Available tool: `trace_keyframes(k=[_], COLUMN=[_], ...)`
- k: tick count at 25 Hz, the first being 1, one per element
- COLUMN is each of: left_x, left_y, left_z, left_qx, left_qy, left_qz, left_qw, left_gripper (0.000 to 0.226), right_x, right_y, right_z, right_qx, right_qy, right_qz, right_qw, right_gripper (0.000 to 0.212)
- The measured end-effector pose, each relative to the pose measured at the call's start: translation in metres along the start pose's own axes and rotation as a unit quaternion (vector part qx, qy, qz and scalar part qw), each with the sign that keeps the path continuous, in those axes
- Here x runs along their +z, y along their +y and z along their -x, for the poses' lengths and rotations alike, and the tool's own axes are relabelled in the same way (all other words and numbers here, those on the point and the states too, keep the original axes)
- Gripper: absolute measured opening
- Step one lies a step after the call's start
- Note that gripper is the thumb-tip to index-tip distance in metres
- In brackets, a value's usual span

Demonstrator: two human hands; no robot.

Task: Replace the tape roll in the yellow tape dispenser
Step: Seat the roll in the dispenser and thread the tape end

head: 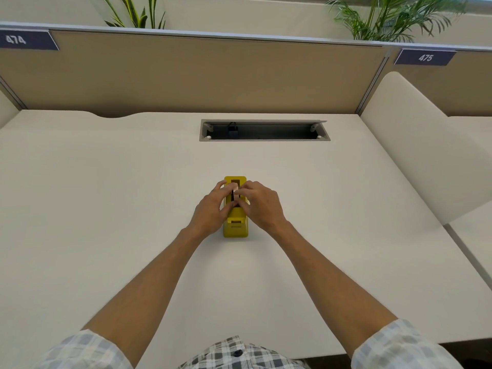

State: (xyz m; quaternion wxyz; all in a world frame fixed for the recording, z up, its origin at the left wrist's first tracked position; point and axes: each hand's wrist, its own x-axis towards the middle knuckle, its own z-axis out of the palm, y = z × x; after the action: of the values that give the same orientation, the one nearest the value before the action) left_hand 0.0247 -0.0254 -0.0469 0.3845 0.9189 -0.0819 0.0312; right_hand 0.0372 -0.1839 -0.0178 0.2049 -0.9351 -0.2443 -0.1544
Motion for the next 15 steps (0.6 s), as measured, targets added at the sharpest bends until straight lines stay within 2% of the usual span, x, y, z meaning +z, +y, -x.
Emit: trace_keyframes(k=[15], left_x=[0.0026], left_y=[-0.0026], left_z=[-0.0007], left_qx=[0.005], left_qy=[0.007], left_qz=[-0.007], left_qw=[1.0], left_gripper=[0.042], right_x=[0.0023], right_y=[-0.002], right_z=[0.0045], right_qx=[0.013], right_qy=[-0.004], right_qz=[-0.006], right_qw=[1.0], right_gripper=[0.018])
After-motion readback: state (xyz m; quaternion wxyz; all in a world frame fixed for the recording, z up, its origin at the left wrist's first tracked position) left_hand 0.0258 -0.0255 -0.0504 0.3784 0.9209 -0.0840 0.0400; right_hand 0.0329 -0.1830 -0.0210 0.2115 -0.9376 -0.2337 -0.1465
